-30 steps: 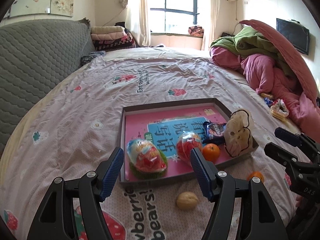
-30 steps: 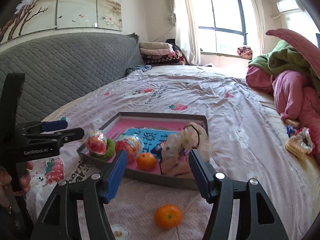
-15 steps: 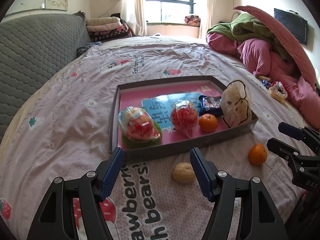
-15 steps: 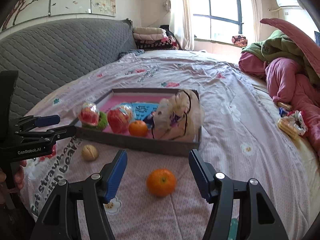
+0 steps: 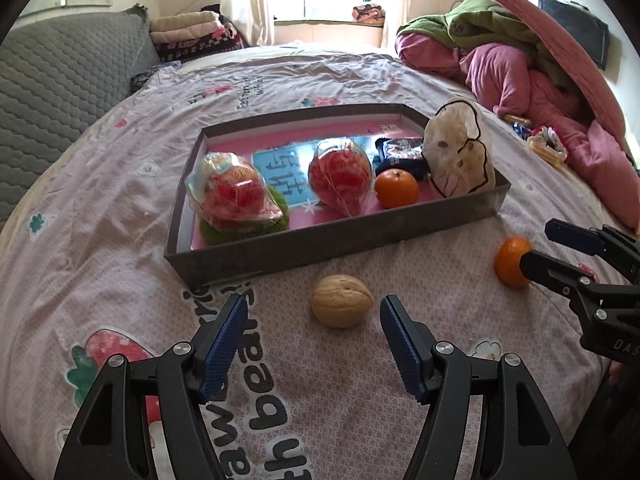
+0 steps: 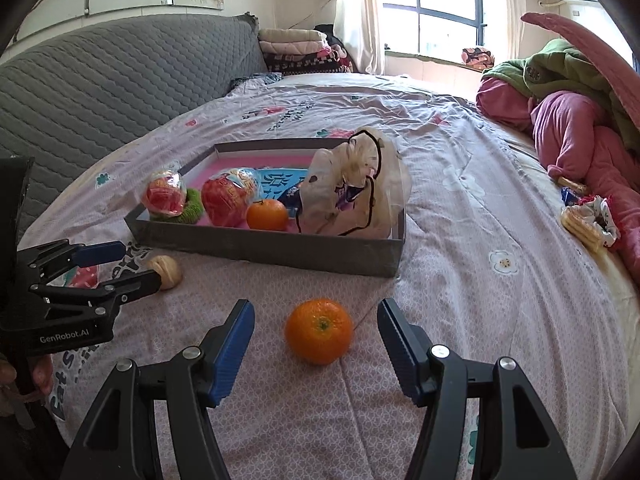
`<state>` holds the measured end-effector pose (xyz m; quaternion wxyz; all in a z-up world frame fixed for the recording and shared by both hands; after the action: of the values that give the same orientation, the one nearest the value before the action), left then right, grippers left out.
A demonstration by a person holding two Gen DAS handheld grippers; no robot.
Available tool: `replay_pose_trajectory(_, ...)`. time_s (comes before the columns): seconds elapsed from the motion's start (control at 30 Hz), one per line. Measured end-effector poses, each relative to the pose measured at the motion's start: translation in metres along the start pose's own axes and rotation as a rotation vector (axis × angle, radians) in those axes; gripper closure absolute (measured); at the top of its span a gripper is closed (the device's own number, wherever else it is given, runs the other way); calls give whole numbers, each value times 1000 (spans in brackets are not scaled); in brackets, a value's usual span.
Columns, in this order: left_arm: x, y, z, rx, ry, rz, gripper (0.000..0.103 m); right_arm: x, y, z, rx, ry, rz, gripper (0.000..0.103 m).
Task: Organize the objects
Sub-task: 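Close the left tool on the walnut while the right tool grasps the orange, then carry the walnut and orange over the pink tray with both tools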
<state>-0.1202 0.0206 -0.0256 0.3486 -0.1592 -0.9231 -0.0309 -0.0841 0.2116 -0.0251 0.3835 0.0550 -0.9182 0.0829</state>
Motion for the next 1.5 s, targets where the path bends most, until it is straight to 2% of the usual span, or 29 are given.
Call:
replay_pose_trajectory(0.27,-2,-2,13,3,-6,-16,33,-5,-4,11,-5,-30,-21,41)
replay_pose_trajectory(0.67,1,5,31,-16,-19,-8,33,-11,0,25,-12,-68,-11,62)
replay_pose_trajectory(0.73,1,5,31,-22,-16,-10,36,-11,-1,24,-17,-66,-25,62)
replay_pose_trajectory(0.8,2,7,31,-21,-8,-3,51,-10,-3,24,-16,-64,-36,62)
replay_pose_trajectory(0.83,2,7,31,-23,-7,0,54,-10,-3,24,-10,-64,-34,62)
replay_pose_trajectory(0.9,3,9,30,-27,-4,9,66,-9,-3,23,0,-60,-27,62)
replay_pose_trajectory(1.5,14,8,2,-3,66,17,66,2,-8,7,40,28,-32,62)
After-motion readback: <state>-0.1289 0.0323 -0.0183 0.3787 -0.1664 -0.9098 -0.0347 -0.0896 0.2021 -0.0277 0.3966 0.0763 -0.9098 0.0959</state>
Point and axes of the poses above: each gripper's, at about its wrist camera, not at the fingertips, and z roughly the way its jaws point, y to its right, x to its top, the point moved 2 cm from there along z, roughly the way its jaws point, and after that the axes turned 5 degrees about z, right-handed, at the moved point
